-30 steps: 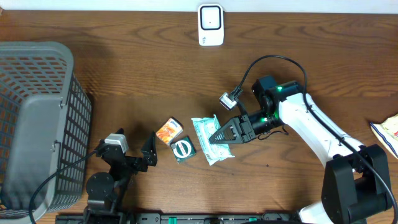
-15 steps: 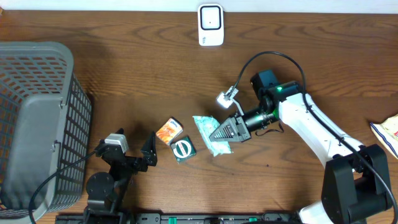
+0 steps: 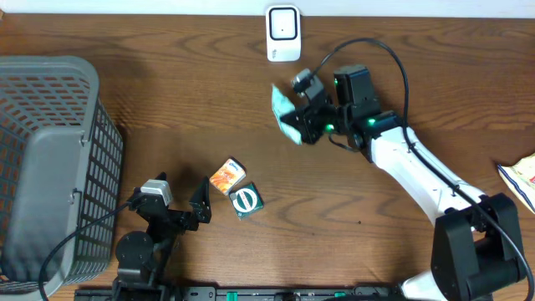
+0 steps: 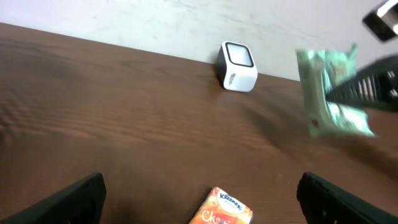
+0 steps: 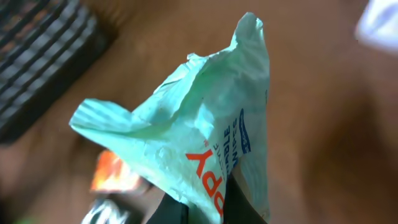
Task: Scan the item barcode
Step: 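Lift the wipes pack and hold it over the scanner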
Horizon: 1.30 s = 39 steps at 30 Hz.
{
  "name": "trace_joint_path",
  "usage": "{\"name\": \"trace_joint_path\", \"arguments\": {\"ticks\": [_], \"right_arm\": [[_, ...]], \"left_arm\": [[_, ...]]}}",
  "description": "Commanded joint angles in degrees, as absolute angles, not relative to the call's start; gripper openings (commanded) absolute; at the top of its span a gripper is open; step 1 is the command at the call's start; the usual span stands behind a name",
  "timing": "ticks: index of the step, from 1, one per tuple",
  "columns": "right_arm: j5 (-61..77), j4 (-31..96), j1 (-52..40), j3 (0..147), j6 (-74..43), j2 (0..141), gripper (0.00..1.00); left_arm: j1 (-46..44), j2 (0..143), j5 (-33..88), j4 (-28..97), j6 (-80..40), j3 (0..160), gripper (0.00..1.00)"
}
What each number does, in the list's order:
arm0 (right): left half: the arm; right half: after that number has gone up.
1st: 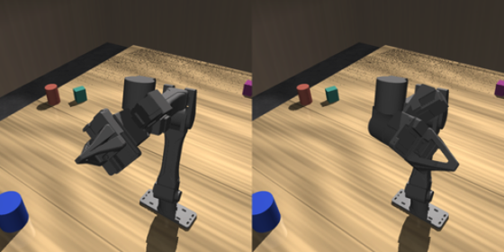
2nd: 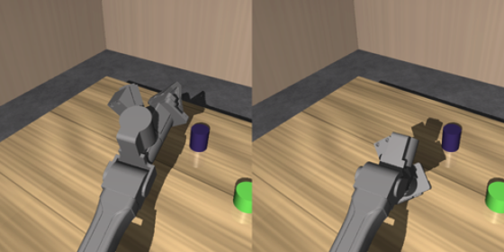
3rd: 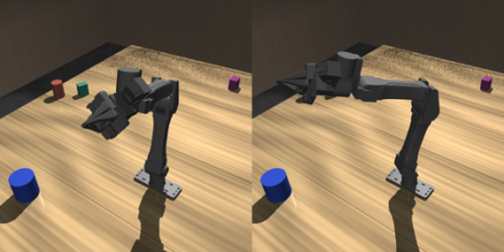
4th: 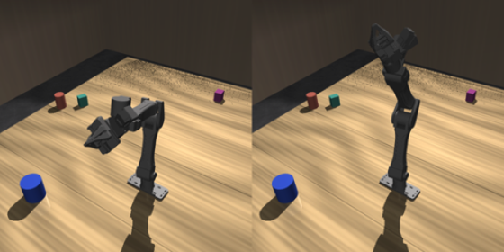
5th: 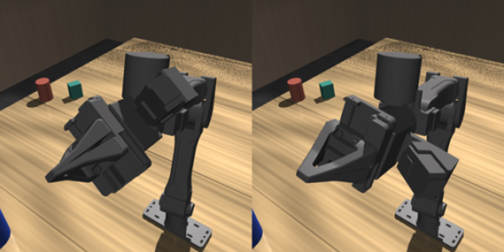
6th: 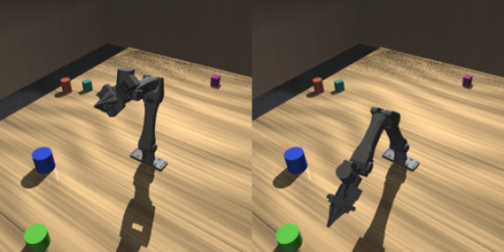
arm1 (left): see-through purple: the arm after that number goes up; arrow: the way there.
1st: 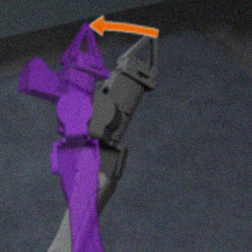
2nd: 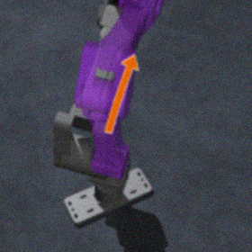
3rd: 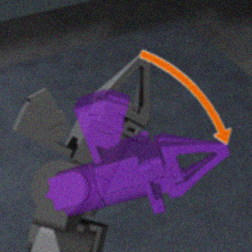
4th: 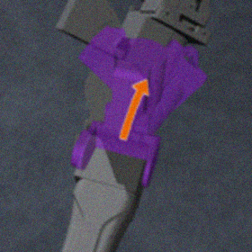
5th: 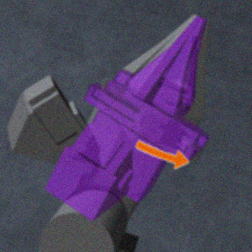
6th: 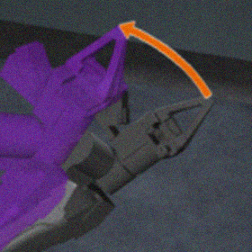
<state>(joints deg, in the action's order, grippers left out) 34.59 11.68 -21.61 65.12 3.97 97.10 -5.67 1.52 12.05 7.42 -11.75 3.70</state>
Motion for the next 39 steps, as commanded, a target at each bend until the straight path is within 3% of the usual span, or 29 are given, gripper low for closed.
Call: {"name": "trace_joint_path", "arguments": {"ticks": [1,9,25,34,39], "right_arm": [[21.54,4.47,-23.75,65.76,1.93,96.71,0.01],[10.57,-5.1,-24.32,72.34,4.67,102.3,0.01],[-3.77,7.6,-24.47,122.72,12.71,139.7,0.01],[-8.58,9.06,-24.53,124.79,10.15,140.92,0.01],[-19.55,22.46,-24.14,126.41,10.11,137.08,0.01]], "left_arm": [[-5.54,1.37,12.4,8.93,-10.79,2.79,0.98],[-5.54,1.37,12.4,8.93,-10.81,2.79,0.98],[-5.54,1.37,12.4,8.95,-10.79,2.79,0.98],[-5.54,1.37,12.4,8.93,-10.81,2.79,0.98],[-5.54,1.37,12.4,8.93,-10.79,2.79,0.98]]}}
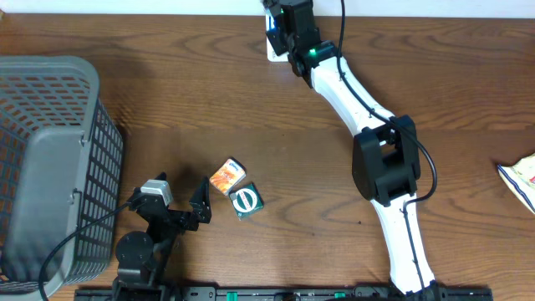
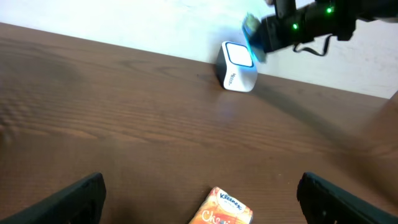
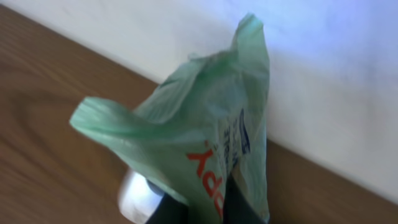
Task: Scan the item barcode
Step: 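Lift the wipes pack and hold it over the scanner, then carry the wipes pack right and drop it at the right edge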
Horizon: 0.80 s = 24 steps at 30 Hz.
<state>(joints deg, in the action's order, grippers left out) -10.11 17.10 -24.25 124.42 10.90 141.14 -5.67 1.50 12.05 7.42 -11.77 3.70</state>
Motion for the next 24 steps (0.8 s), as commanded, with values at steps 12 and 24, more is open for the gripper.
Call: {"name": "trace_joint_path", "arguments": {"ticks": [12,24], "right_arm": [[-38.54,56.62,-10.94,125.34,1.87,132.33,0.01],[-32.49,52.29,13.04,113.78,-0.71,132.42,0.01]], "left_arm": [[-5.54,1.37,12.4,8.93,-10.79,2.79,0.98],[-5.54,1.37,12.4,8.95,-10.81,2.79,0.98]]}}
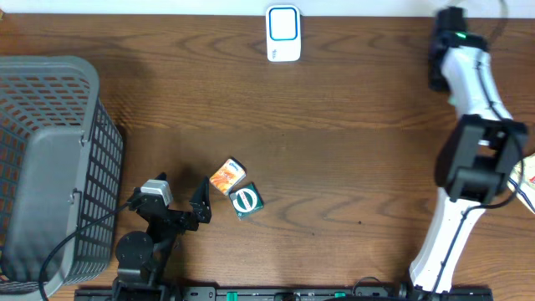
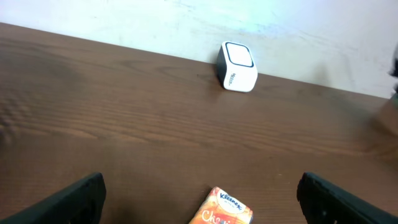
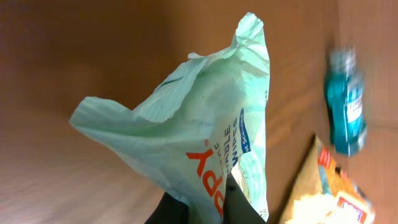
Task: Scan the item barcode
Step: 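Carry the wipes pack right and drop it at the right edge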
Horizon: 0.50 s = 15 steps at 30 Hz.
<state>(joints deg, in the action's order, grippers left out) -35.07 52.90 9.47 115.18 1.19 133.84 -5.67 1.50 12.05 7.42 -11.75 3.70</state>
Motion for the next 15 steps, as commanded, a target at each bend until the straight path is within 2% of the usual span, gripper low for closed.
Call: {"name": "trace_joint_path", "arguments": {"ticks": [1,8,11,12,14,15], "right_arm": [[-31.14,52.25,14.44,113.6,-1.63,132.42,0.01],[-29.39,52.62,21.3,113.62,-5.34,132.42,0.01],[-30.06,53.43,22.98,113.62,-7.14,132.2,0.04],[-30.09,53.95,23.44,113.62,-8.49,132.07,0.18],[-30.06,55.09,24.1,113.62,-10.94,131.68,0.68],[-30.04,55.51,24.27,113.62,-12.01,131.37,0.79]], "left_arm": [[-5.54,1.37,12.4,8.95,-10.79,2.79,0.98],[-5.54,1.37,12.4,8.95,-10.81,2.79,0.98],[-5.54,1.37,12.4,8.93,-10.81,2.79,0.98],[-5.54,1.37,12.4,8.93,-10.81,2.79,0.98],[-5.54,1.37,12.4,8.93,-10.79,2.79,0.98],[-5.54,1.37,12.4,8.93,-10.79,2.79,0.98]]}}
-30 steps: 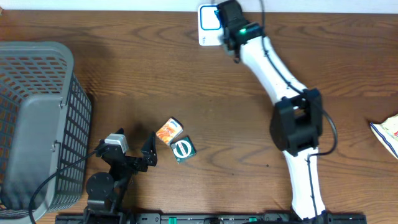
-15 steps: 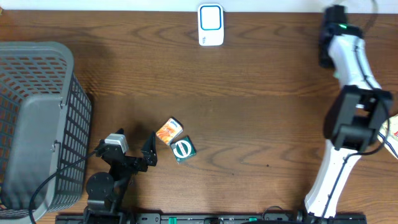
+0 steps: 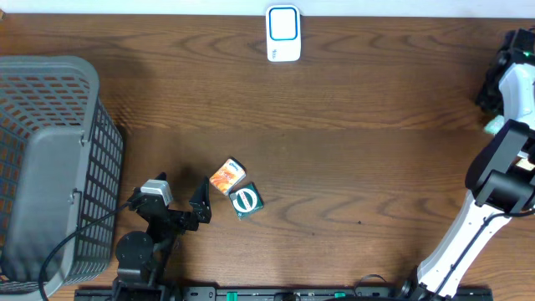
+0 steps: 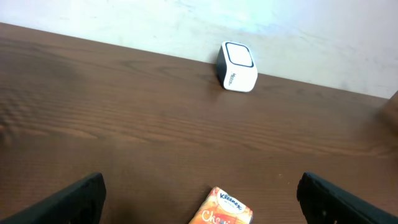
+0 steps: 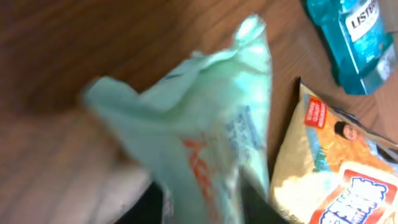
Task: Scan the item barcode
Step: 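Carry the wipes pack right and drop it at the right edge, then reach the right gripper to the green Zam-Buk box and grasp it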
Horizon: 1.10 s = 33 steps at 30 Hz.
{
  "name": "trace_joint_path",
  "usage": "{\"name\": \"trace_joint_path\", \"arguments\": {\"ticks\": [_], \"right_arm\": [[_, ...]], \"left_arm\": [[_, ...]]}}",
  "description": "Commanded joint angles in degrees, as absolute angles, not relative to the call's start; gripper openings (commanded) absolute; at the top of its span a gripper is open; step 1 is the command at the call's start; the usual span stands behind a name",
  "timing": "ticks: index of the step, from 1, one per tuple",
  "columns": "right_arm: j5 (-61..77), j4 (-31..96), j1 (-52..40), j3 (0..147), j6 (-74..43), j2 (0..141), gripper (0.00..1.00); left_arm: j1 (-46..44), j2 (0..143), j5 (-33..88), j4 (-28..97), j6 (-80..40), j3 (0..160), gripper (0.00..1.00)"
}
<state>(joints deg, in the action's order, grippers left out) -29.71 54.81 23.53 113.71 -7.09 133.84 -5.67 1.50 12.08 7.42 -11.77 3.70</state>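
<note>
The white scanner [image 3: 283,33] with its blue-framed window stands at the back edge of the table, also visible from the left wrist [image 4: 237,66]. A pale green packet [image 5: 211,124] with red print, blurred, sits between the fingers of my right gripper [image 5: 202,205], which stand wider apart than the packet's lower end. That arm [image 3: 506,84] reaches along the table's far right edge. My left gripper [image 4: 202,199] rests open and empty near the front, with an orange Kleenex pack [image 4: 227,208] just ahead of it.
A grey mesh basket [image 3: 50,167] fills the left side. The Kleenex pack [image 3: 226,176] and a green round-logo packet [image 3: 246,200] lie front centre. Below the right gripper lie a blue Listerine bottle [image 5: 348,37] and a yellow snack bag [image 5: 336,168].
The right arm has gone from the back right corner to the far right edge. Its camera now looks down on the snack bag and mouthwash. Its fingers stand wider apart, and the green packet is blurred.
The right gripper first held the green packet over the table to the right of the scanner. It then held it right at the scanner. After that it was at the back right, and it is now over the pile at the right edge. The left arm stayed still.
</note>
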Motion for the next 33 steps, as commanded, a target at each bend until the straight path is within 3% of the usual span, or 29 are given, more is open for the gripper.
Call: {"name": "trace_joint_path", "arguments": {"ticks": [1,2,10,18,23,29,33], "right_arm": [[-29.95,55.88,24.29,113.65,-13.04,131.0,0.88],[-29.65,56.27,24.16,113.65,-14.06,130.34,0.99],[-21.21,56.51,19.88,113.65,-17.58,119.57,0.99],[6.13,58.24,9.23,113.62,-19.27,108.4,0.99],[21.32,66.04,1.37,113.6,-18.65,107.63,0.99],[23.03,79.22,-11.44,112.73,-8.88,109.19,0.99],[21.93,77.69,-20.1,107.61,-4.95,109.21,0.99]], "left_arm": [[-5.54,1.37,12.4,8.93,-10.79,2.79,0.98],[-5.54,1.37,12.38,8.93,-10.81,2.79,0.98],[-5.54,1.37,12.4,8.93,-10.79,2.79,0.98],[-5.54,1.37,12.4,8.93,-10.81,2.79,0.98],[-5.54,1.37,12.4,8.95,-10.81,2.79,0.98],[-5.54,1.37,12.4,8.93,-10.81,2.79,0.98],[-5.54,1.37,12.4,8.93,-10.79,2.79,0.98]]}}
